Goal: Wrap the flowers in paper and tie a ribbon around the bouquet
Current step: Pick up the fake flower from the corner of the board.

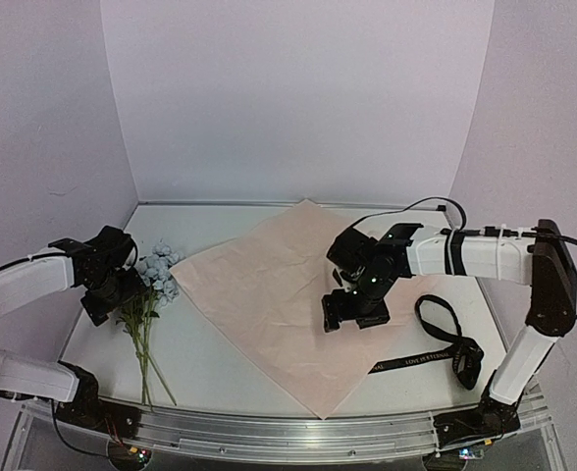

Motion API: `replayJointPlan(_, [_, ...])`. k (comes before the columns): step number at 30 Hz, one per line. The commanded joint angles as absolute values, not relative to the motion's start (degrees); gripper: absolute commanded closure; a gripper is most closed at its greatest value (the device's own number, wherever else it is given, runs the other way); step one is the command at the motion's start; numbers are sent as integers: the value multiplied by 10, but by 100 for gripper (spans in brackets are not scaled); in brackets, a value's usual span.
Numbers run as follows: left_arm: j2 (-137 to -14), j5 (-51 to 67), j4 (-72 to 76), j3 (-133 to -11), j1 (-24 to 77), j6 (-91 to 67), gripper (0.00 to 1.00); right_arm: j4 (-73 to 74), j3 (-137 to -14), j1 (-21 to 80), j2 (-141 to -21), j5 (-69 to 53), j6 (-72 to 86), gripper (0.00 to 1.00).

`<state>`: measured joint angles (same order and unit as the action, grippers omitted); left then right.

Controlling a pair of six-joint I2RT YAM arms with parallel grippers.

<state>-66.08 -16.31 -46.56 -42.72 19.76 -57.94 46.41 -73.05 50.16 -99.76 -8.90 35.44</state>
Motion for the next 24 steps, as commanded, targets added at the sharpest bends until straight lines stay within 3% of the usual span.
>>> replayJointPlan(1, [-639, -158, -457, -392, 246, -672, 0, 462, -711, 485, -971, -97, 352, 16])
replayJointPlan(8, [-678, -139, -404, -359, 283, -690, 2, 451, -698, 479, -969, -97, 352, 16])
replayJointPlan(16, [-744, -142, -349, -337, 283, -705, 15, 441, -698, 474, -986, -101, 344, 17])
replayJointPlan(21, [-777, -146, -323, -328, 283, -711, 32, 435, -699, 474, -1001, -111, 345, 19])
replayJointPlan(24, [-796, -157, -317, -325, 283, -718, 50, 429, -698, 474, -1010, -121, 350, 21])
